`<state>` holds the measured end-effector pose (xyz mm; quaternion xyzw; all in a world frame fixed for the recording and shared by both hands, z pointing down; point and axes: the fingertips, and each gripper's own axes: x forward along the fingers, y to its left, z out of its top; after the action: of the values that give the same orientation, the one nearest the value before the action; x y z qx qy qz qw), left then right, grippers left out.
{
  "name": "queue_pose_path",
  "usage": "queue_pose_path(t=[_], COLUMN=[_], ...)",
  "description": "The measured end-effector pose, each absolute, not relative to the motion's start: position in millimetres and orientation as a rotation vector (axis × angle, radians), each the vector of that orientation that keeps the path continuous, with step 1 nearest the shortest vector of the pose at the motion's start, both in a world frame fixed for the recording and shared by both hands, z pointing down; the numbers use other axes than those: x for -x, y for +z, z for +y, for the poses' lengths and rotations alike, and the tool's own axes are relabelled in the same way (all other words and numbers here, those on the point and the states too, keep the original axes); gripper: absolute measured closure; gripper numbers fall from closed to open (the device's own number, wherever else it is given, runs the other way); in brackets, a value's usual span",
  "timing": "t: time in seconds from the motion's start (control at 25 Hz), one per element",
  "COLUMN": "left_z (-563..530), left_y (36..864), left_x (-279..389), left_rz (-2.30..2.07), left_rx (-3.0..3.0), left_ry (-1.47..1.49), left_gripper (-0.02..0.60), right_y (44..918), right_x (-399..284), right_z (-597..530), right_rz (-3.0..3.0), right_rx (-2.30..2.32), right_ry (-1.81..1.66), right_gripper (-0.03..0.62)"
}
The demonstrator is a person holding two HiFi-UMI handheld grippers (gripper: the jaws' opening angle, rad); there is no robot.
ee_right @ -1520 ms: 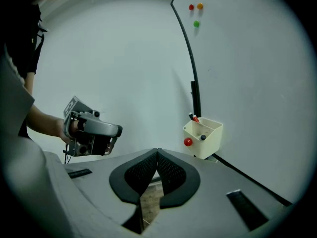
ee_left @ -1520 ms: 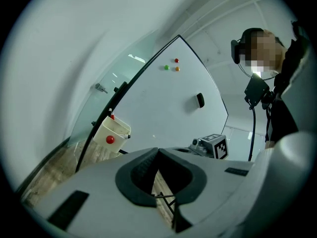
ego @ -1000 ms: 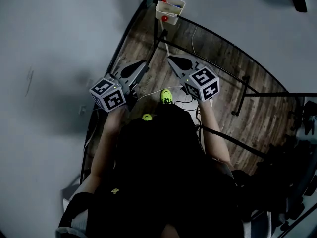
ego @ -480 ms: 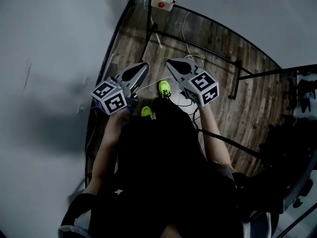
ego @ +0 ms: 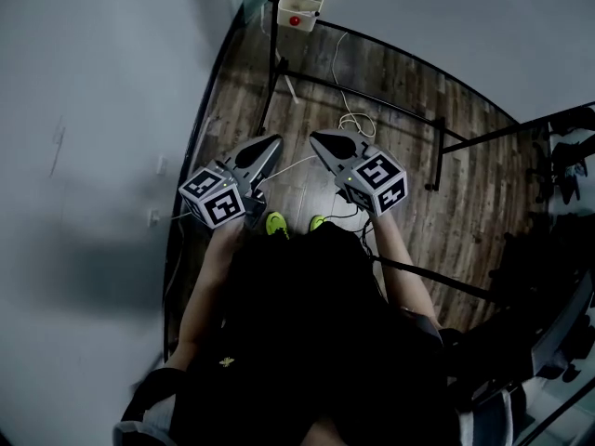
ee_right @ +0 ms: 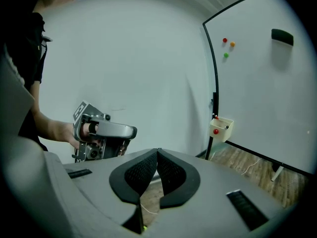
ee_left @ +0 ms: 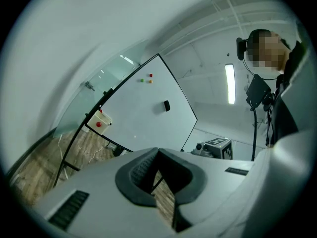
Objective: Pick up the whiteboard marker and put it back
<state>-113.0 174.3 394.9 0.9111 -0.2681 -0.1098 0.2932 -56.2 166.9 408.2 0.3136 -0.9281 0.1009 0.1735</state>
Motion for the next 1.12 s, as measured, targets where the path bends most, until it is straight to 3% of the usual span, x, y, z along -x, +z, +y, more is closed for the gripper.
queue_pose_path(t=[1.12], left_z=[196], left_y=[382], left_x=[87], left_rz=[-0.705], left_rx=[-2.499], left_ry=[-0.238], left_gripper=[0.569], right_y=[380], right_x=[51], right_z=[178], right_rz=[-2.733], right_rx=[-0.904], right_ry=[0.182], right_gripper=[0.597])
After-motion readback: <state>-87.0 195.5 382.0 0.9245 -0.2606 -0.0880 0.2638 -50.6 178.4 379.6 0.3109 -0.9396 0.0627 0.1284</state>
